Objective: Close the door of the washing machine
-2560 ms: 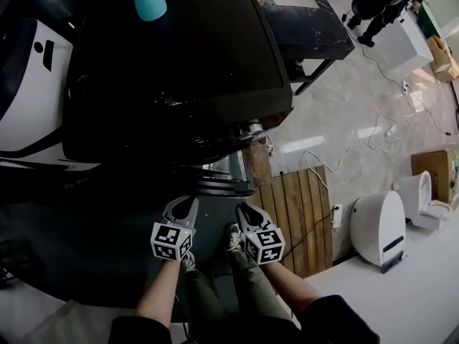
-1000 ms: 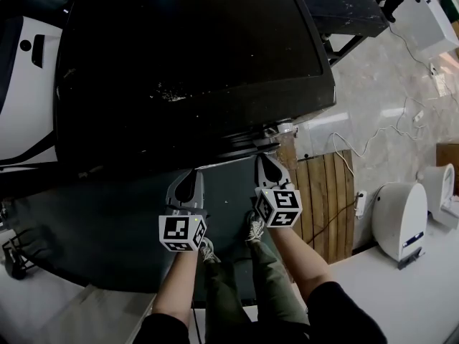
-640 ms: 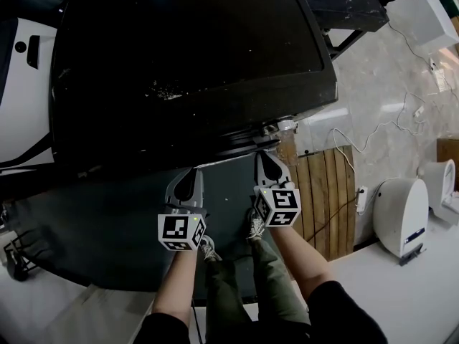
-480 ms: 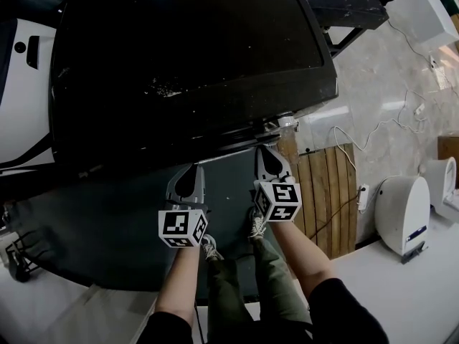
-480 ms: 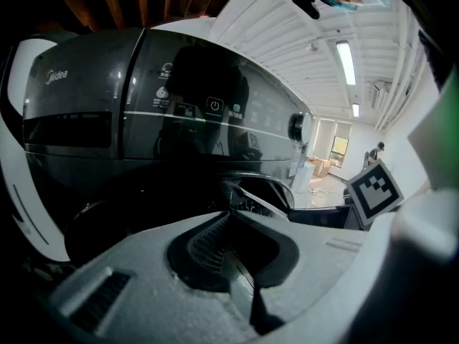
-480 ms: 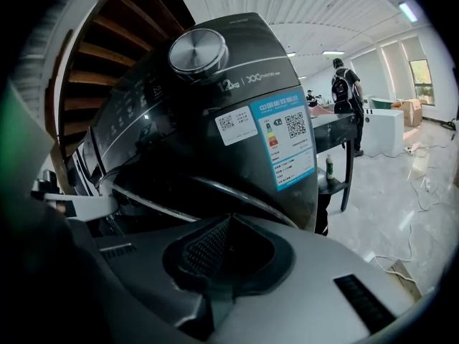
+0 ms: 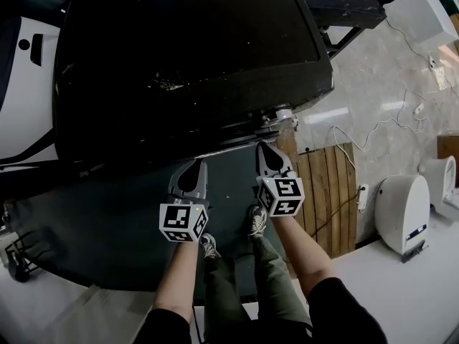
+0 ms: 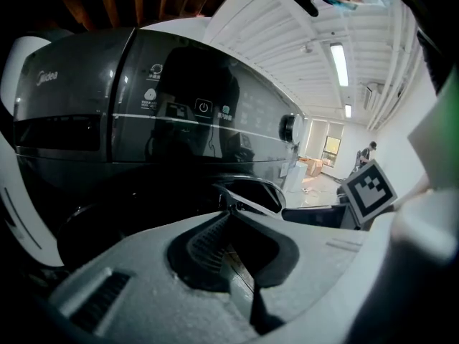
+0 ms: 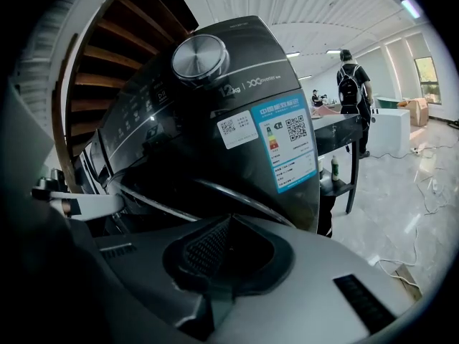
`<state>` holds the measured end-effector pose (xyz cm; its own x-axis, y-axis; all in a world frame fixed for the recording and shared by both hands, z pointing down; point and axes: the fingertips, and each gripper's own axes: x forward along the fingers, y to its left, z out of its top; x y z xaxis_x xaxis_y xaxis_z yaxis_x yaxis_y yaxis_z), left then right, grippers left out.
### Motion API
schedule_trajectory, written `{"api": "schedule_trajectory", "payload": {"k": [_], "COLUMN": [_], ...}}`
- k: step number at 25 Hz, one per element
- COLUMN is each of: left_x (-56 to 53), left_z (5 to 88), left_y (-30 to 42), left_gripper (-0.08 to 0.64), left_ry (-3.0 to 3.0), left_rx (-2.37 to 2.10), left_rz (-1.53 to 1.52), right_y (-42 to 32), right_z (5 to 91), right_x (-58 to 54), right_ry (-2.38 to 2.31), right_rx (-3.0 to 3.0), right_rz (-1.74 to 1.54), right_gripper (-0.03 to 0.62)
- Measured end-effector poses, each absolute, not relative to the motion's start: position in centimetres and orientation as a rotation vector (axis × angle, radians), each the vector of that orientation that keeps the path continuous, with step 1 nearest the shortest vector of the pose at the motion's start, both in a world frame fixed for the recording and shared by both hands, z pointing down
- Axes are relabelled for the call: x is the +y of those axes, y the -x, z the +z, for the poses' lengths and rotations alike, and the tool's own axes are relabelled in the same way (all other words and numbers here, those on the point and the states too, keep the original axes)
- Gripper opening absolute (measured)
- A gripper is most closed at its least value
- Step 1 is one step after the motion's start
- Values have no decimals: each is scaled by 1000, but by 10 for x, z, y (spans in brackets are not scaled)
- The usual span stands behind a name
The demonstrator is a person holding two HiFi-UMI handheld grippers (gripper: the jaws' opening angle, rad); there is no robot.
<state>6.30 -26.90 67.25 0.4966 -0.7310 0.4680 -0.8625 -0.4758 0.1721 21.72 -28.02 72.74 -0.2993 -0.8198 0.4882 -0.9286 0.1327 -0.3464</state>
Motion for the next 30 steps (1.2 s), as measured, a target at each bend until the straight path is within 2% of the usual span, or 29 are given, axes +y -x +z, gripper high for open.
{"api": "schedule_trajectory", "payload": {"k": [13, 30], "left_x": [-226, -93], "left_z": [634, 548], "left_y": [-53, -5], "left_gripper": [12, 12], "left_ry": [-2446, -2588], "left_rx": [-1245, -1064], "left_rz": [484, 486], "right_y": [-223, -182], "right_z": [657, 523], "right_x": [-216, -67], "right_ry": [-1889, -2134], "right_rx": [-2171, -2181], "right_rz": [860, 724], "right_gripper": [2, 0]}}
